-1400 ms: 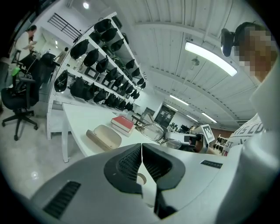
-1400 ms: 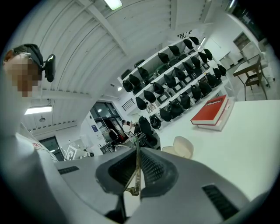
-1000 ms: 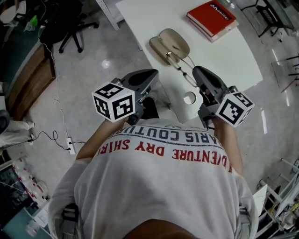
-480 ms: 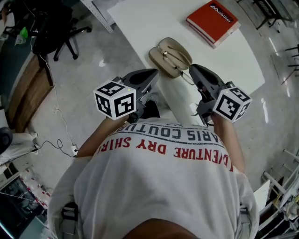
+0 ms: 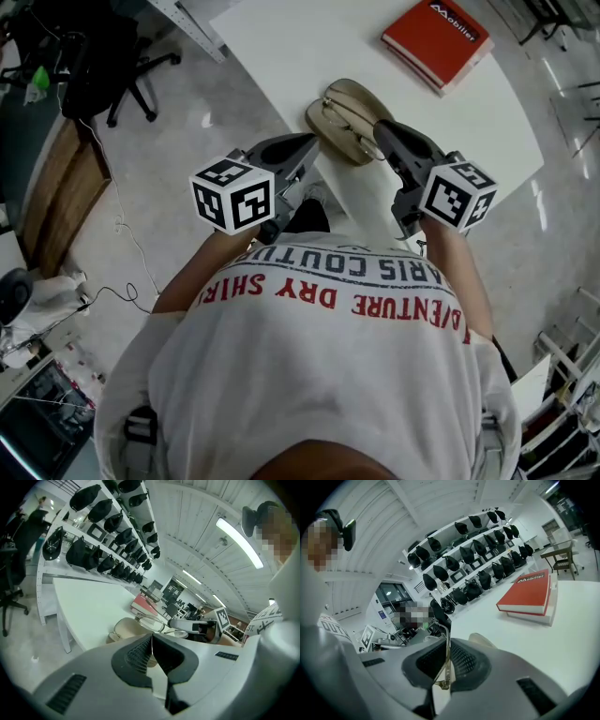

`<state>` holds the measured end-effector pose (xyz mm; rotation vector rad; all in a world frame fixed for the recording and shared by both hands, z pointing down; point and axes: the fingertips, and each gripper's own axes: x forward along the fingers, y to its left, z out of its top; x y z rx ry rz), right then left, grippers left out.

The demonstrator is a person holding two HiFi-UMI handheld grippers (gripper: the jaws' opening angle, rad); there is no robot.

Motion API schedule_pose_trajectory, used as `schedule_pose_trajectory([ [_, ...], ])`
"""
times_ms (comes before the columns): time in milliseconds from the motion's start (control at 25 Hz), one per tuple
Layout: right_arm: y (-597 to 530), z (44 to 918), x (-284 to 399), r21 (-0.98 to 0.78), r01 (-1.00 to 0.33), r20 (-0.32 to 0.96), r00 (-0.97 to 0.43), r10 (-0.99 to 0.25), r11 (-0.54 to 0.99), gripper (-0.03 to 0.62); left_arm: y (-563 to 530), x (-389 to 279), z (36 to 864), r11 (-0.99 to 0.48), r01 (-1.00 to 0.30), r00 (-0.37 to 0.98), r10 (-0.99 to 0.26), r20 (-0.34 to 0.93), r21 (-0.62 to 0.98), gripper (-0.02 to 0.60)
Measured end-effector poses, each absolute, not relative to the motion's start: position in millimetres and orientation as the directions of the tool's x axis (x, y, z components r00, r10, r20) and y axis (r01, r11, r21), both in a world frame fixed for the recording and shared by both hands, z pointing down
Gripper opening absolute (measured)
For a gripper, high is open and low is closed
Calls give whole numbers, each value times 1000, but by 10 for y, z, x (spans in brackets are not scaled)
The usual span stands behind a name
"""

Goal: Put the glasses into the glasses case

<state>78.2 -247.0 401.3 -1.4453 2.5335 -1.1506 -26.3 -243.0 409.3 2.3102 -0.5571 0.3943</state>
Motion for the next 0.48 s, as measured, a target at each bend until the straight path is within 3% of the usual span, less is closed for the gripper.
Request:
schedule_pose_trajectory([
  [480, -2576, 4616, 734, -547, -802, 433, -517, -738, 240, 38, -2631, -370, 4268, -640, -499, 853, -243, 462, 584, 29],
])
